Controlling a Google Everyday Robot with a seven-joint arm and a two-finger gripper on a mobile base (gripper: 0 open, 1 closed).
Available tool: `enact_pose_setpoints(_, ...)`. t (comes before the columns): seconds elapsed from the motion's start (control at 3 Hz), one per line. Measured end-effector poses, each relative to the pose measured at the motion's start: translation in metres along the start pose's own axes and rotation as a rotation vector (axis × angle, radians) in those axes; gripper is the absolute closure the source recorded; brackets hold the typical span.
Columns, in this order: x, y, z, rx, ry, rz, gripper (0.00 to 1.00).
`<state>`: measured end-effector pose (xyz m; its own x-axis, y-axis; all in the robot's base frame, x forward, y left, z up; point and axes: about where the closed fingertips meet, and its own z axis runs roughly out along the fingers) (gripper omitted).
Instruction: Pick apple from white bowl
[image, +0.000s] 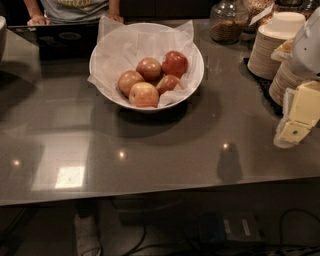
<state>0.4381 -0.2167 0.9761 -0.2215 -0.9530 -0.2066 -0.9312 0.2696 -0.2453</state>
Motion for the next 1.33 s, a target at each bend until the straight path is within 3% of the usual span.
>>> enact_pose_setpoints(0.67,-0.011,-0.005,0.001,0.008,-0.027,-0.019,0.0)
enact_pose_setpoints(1.0,-0.051,-0.017,0.013,-0.005,-0.09,-0.107,0.0)
enact_pose_setpoints(1.33,-0.052,-0.017,0.013,-0.005,-0.091,-0.107,0.0)
